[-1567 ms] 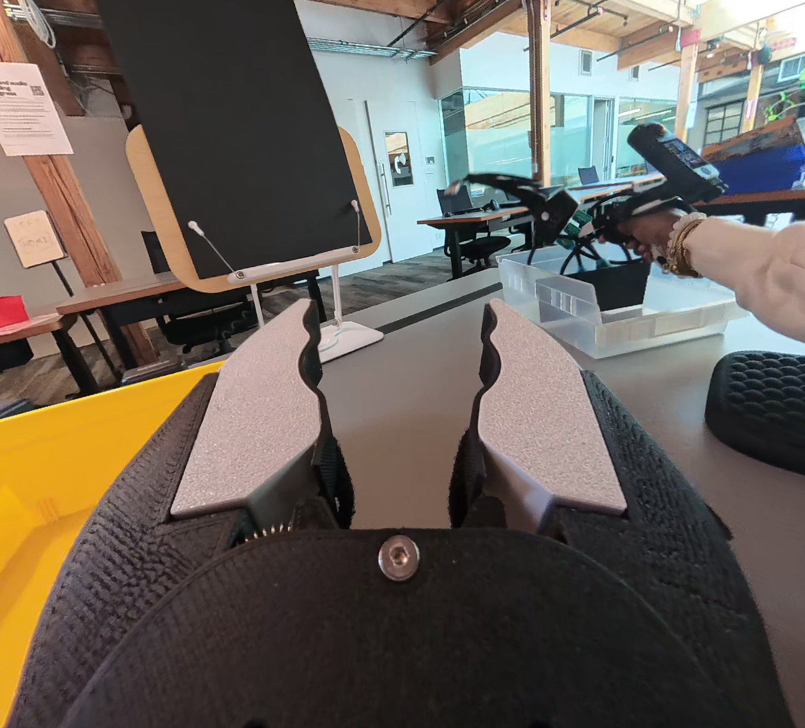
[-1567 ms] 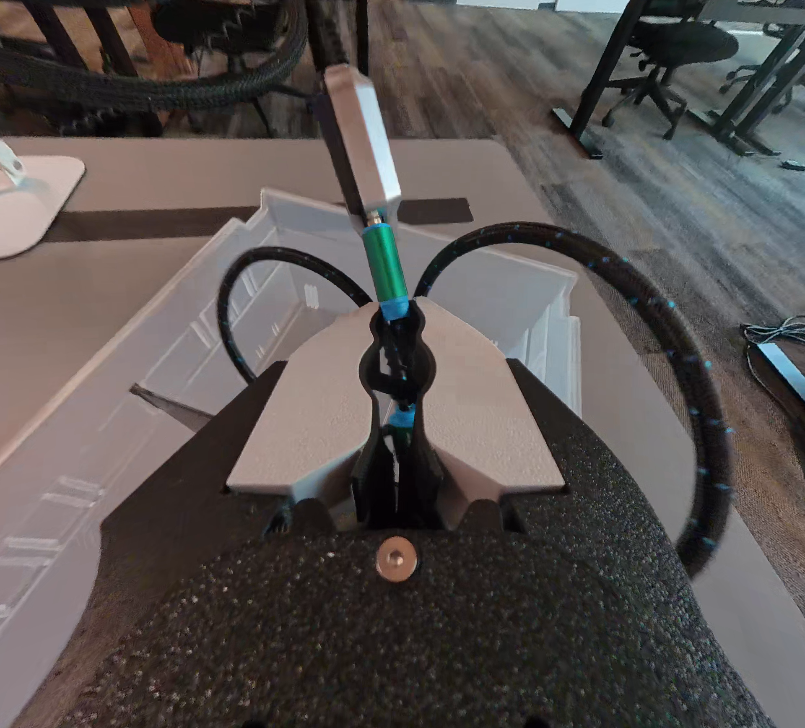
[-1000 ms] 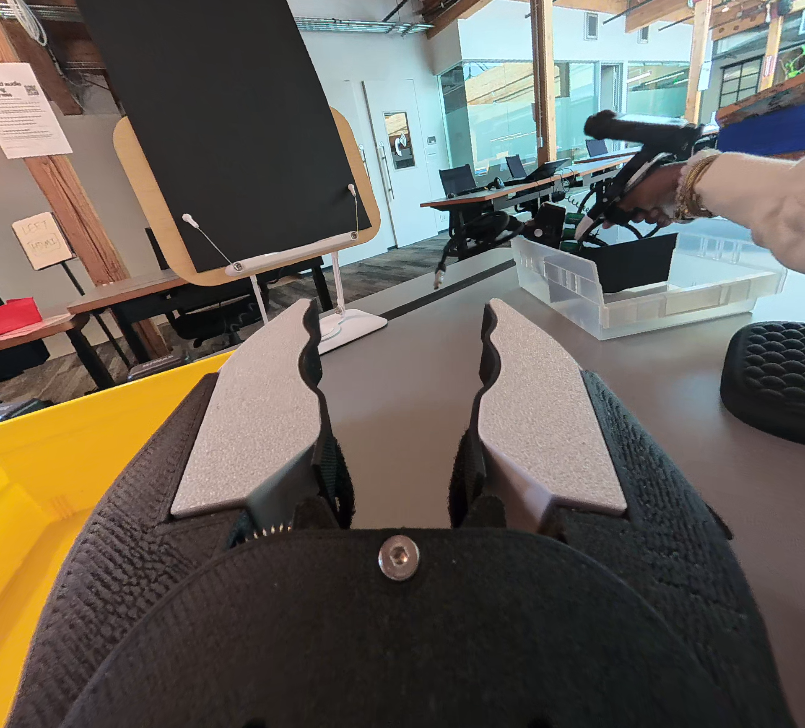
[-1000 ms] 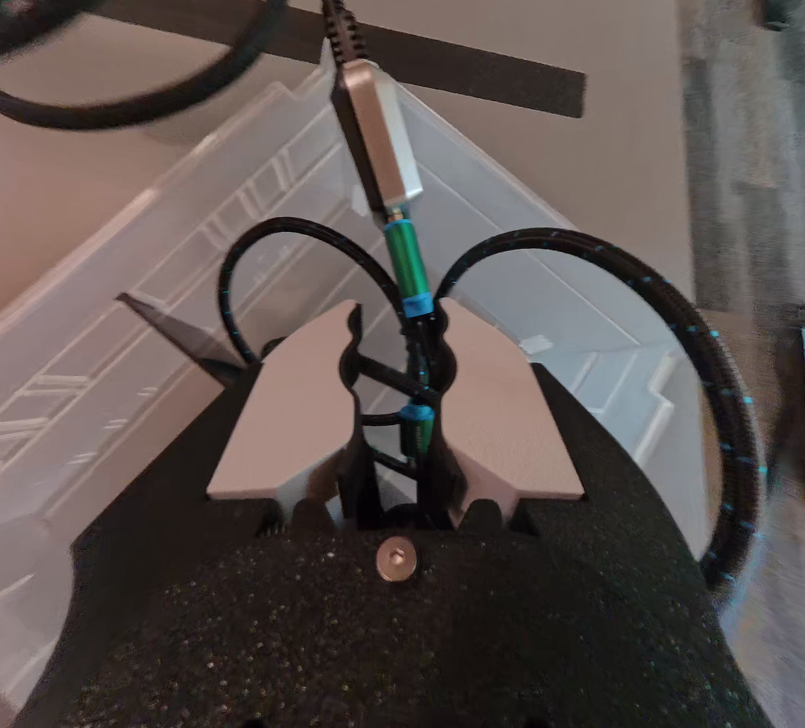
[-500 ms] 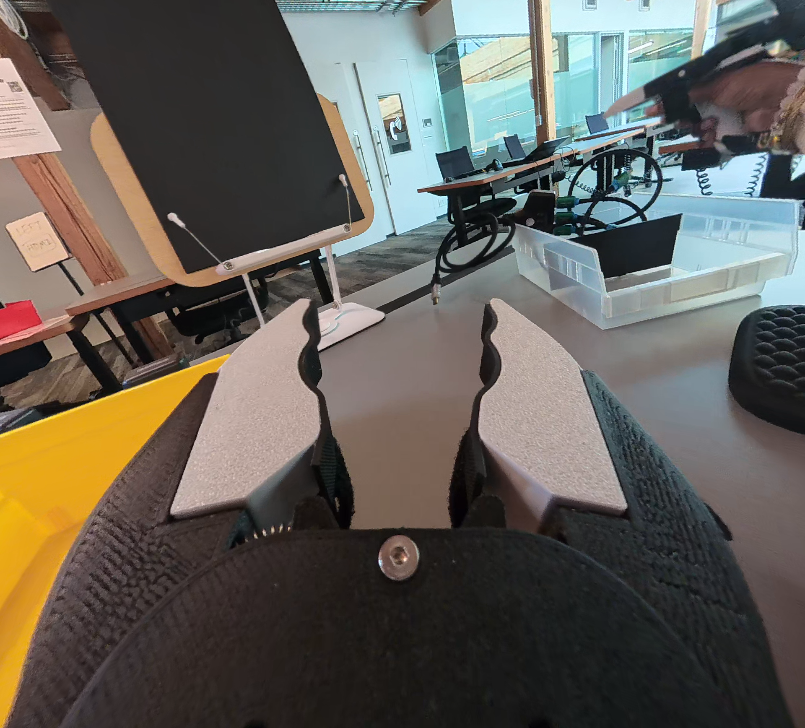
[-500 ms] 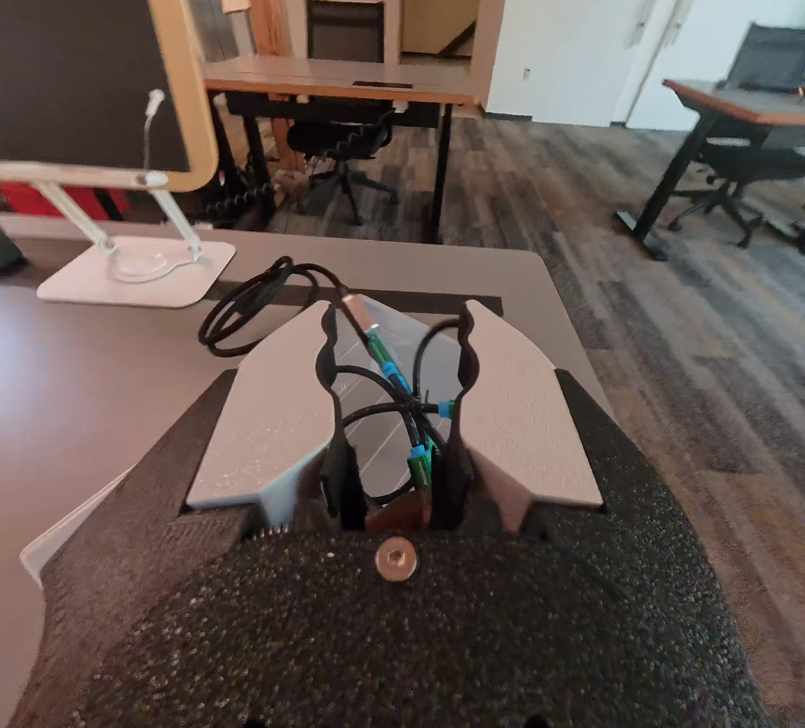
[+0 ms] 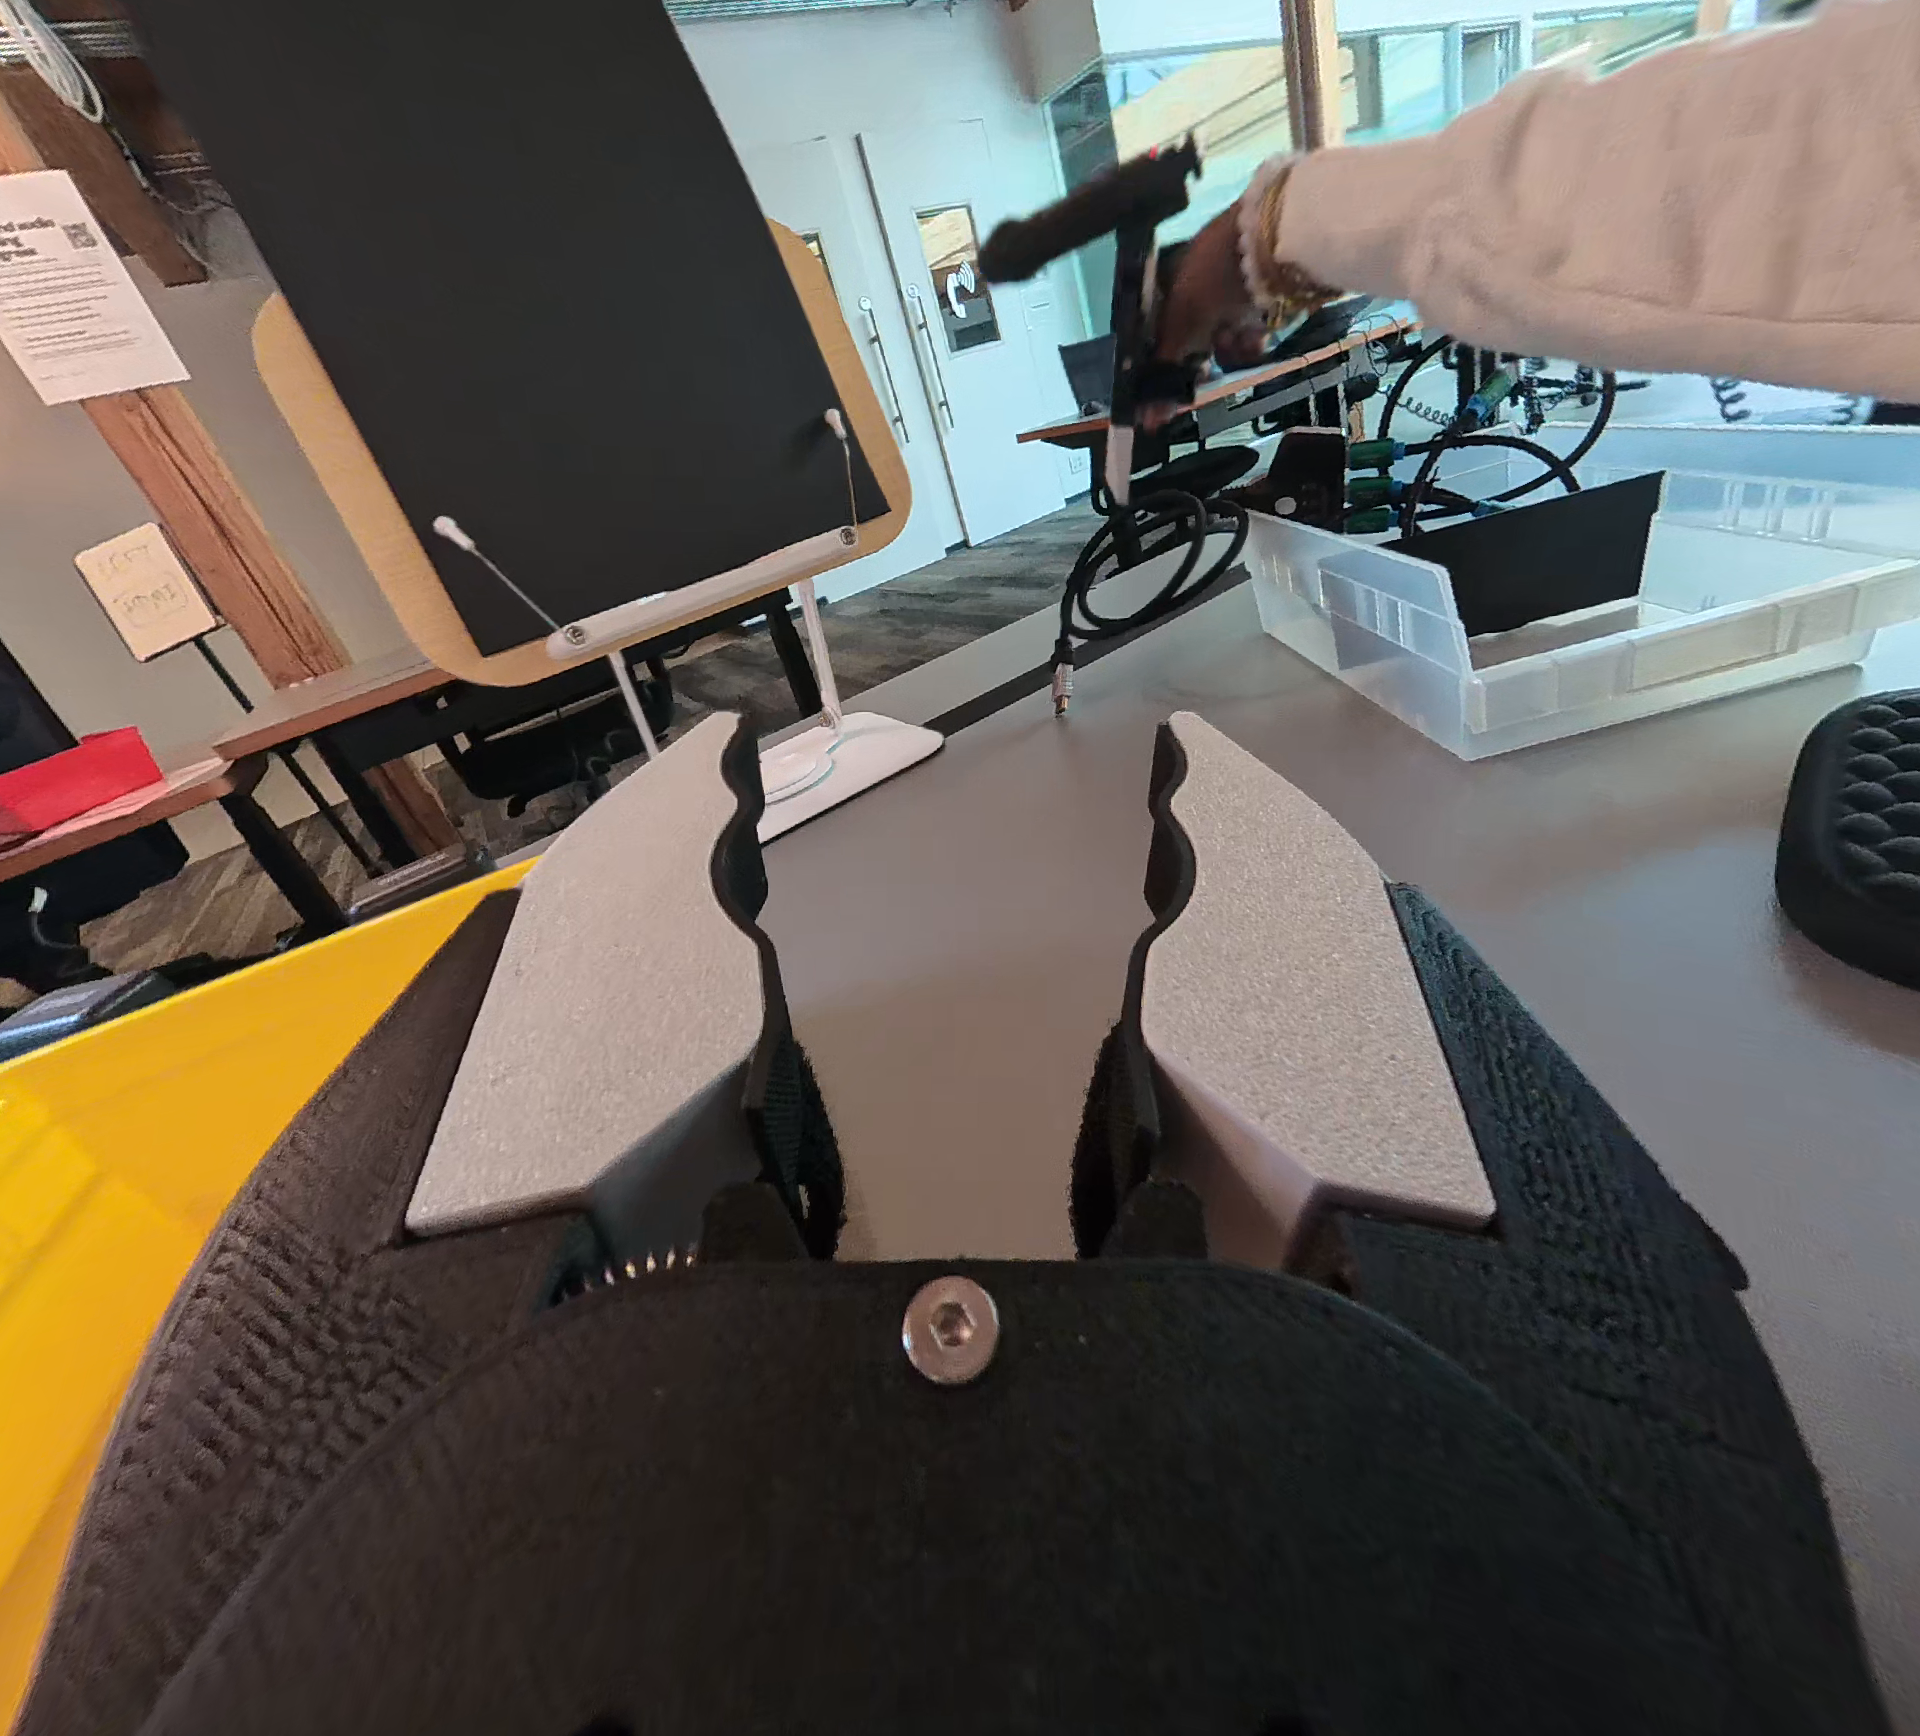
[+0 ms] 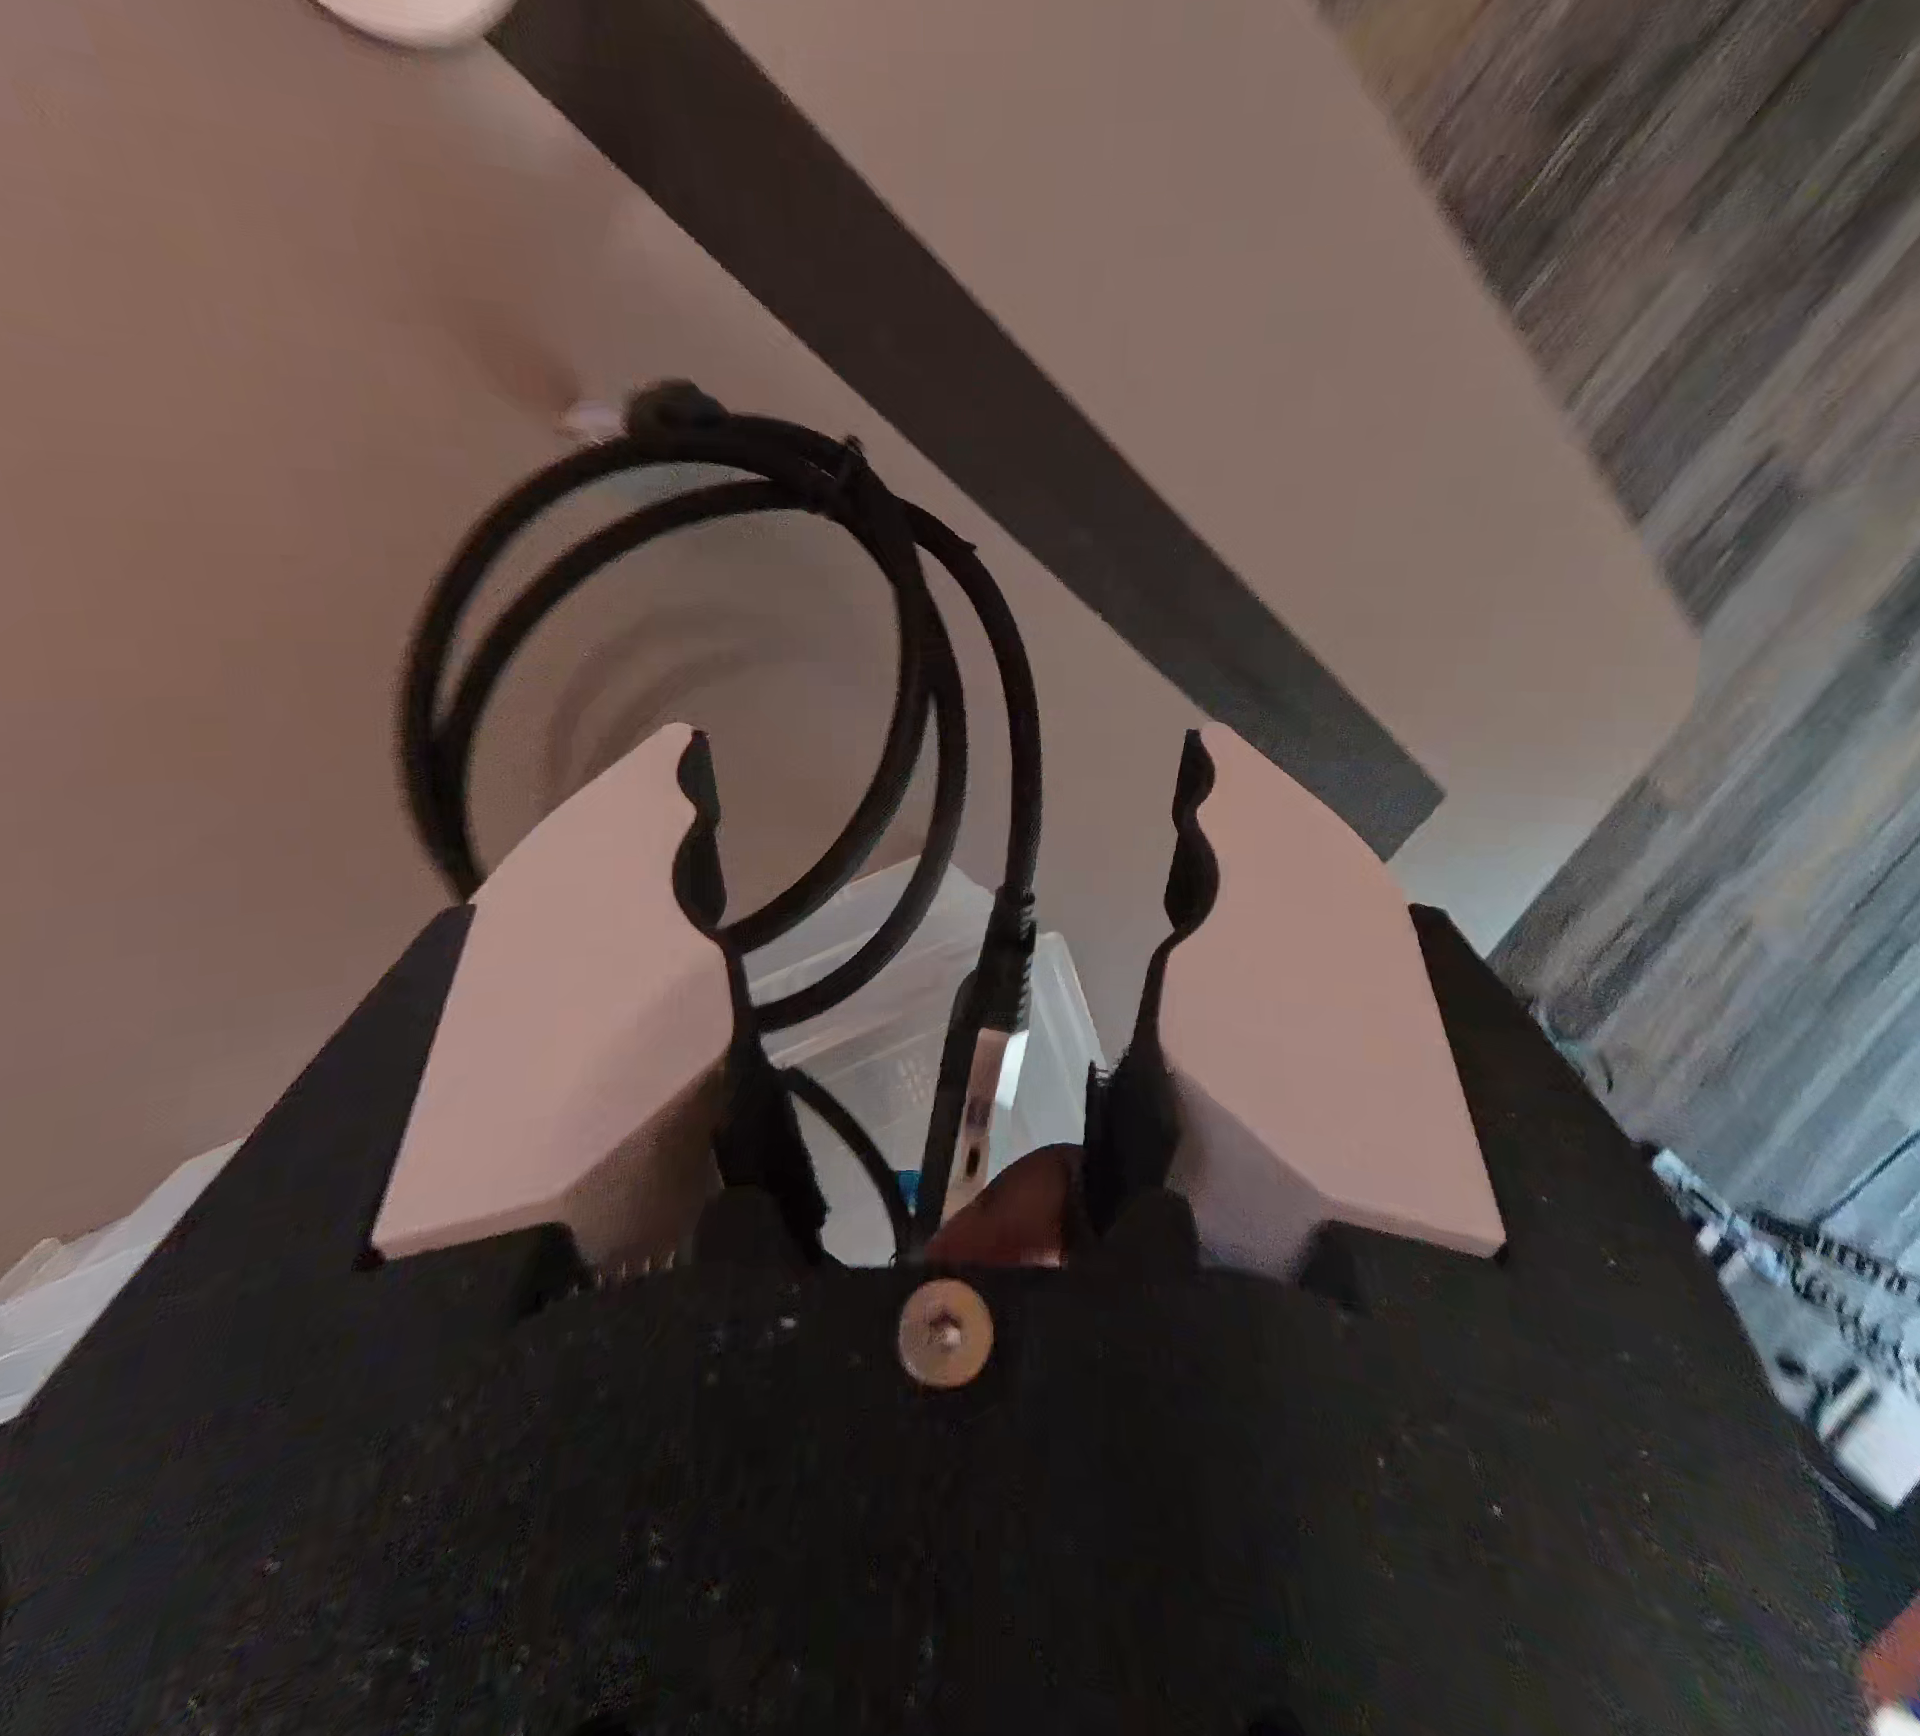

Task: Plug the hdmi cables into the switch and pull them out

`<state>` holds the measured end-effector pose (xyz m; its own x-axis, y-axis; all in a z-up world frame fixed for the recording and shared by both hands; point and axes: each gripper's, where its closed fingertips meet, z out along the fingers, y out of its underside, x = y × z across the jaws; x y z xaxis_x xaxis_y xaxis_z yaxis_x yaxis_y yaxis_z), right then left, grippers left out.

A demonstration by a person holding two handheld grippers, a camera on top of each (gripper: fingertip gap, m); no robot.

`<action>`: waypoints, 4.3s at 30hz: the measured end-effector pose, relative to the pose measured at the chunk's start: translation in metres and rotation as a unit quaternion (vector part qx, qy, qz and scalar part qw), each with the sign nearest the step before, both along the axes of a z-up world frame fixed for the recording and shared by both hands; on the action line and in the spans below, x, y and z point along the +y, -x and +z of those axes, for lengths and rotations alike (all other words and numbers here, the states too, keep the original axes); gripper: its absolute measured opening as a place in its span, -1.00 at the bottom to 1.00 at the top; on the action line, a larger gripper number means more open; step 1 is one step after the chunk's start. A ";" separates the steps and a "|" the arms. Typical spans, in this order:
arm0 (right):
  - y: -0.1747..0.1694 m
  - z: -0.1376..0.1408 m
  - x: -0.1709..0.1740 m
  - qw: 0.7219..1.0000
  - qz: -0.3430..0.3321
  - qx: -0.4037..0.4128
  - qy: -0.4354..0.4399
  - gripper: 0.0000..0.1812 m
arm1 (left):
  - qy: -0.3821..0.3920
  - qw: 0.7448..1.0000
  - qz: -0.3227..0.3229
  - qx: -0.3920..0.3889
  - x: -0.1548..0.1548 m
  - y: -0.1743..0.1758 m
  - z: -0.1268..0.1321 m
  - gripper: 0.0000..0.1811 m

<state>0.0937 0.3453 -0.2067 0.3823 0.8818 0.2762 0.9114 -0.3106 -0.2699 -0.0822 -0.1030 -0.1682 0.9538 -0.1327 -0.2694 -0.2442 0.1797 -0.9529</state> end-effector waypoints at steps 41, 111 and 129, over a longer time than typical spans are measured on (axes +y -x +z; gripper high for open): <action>-0.049 0.043 -0.053 0.976 -0.045 0.215 0.000 0.23 | -0.008 1.000 -0.025 0.016 0.007 -0.019 -0.003 -0.21; -0.137 -0.036 -0.178 0.981 -0.050 0.187 0.012 -0.36 | -0.014 0.994 -0.103 0.042 0.010 -0.058 -0.011 -0.21; -0.134 -0.098 -0.281 0.950 0.300 0.067 -0.053 -0.76 | -0.007 0.992 -0.121 0.018 -0.001 -0.067 -0.004 -0.21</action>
<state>0.2276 0.0640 -0.3050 -0.1417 0.9223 0.3595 0.8709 0.2888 -0.3976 -0.0148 -0.1042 -0.1718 0.8842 -0.3524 -0.3066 -0.2262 0.2513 -0.9411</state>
